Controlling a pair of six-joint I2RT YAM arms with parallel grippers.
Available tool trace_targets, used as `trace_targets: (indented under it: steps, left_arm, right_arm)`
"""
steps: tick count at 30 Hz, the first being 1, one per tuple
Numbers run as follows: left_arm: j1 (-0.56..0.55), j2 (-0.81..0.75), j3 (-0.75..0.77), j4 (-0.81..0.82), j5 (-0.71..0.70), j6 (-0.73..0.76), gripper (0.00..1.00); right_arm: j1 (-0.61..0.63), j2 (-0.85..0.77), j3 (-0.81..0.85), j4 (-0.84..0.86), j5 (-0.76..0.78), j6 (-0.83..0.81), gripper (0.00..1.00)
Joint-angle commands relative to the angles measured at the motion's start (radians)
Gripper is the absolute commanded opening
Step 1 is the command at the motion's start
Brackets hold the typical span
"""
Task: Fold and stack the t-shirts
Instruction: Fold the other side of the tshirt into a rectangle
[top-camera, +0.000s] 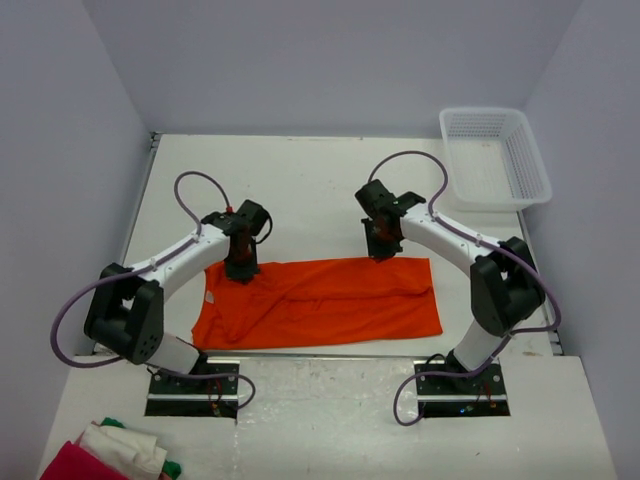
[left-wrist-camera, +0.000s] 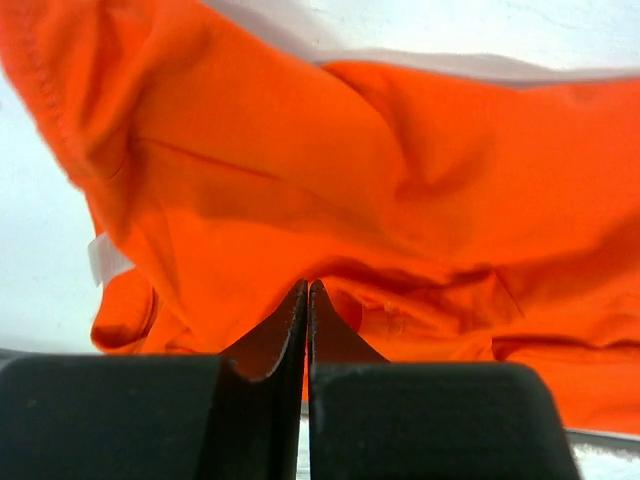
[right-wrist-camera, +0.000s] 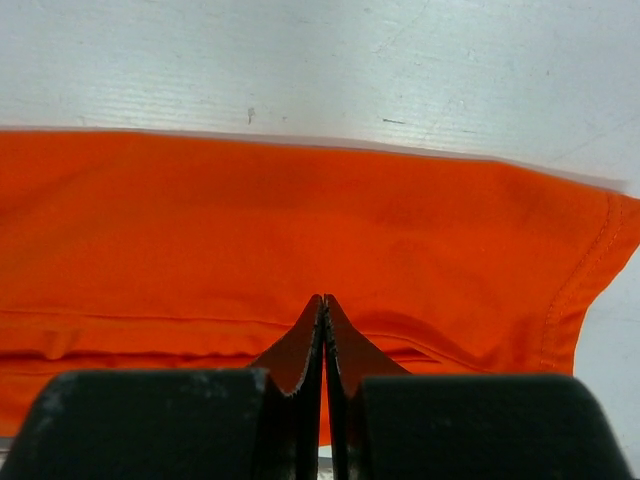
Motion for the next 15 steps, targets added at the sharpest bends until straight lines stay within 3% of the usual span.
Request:
trace_targets:
  steps: [1,15]
  left_arm:
    - [0.029,0.06,-0.006,0.078,0.038,0.031,0.0]
    - [0.134,0.343,0.074,0.183,0.105,0.1,0.0]
  right_arm:
    - [-0.003,-0.061,-0.013,0.03,0.006,-0.019,0.0]
    - [-0.001,-0.057,-0.135,0.113,-0.065,-0.001,0.0]
